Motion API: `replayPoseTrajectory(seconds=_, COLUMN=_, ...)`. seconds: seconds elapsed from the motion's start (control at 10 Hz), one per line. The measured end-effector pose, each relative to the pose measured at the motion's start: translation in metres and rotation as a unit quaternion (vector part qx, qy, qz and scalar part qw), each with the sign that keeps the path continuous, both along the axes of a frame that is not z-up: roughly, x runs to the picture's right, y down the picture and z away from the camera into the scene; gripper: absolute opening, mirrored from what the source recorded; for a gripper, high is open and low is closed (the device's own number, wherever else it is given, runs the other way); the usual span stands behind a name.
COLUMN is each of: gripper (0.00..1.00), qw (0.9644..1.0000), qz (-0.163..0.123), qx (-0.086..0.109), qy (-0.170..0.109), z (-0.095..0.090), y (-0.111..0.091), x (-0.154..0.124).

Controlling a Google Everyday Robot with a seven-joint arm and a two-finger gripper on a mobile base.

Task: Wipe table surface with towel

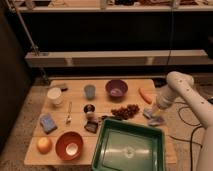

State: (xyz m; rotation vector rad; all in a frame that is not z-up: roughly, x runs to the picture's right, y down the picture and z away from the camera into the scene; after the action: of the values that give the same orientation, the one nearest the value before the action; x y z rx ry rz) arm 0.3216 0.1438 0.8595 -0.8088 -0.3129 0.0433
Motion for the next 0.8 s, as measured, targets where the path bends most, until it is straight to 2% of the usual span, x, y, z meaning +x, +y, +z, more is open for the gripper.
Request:
replayPoseTrajectory(seconds=0.5, gripper=0.00, qw=0.9989, qz=0.014, qx=0.036, qy=0.028, z=-0.002, y=-0.042, x=0.021)
replayPoseTrajectory(seconds=0.7, gripper=0.00, qw=0.9979, qz=0.012, qx=0.056, qy=0.029, z=0.004, y=-0.077, x=0.014)
replayPoseTrajectory(seconds=0.8, gripper=0.00, qw=0.9978, qz=0.011, qx=0.059, qy=0.028, z=0.005, y=-0.082, x=0.012)
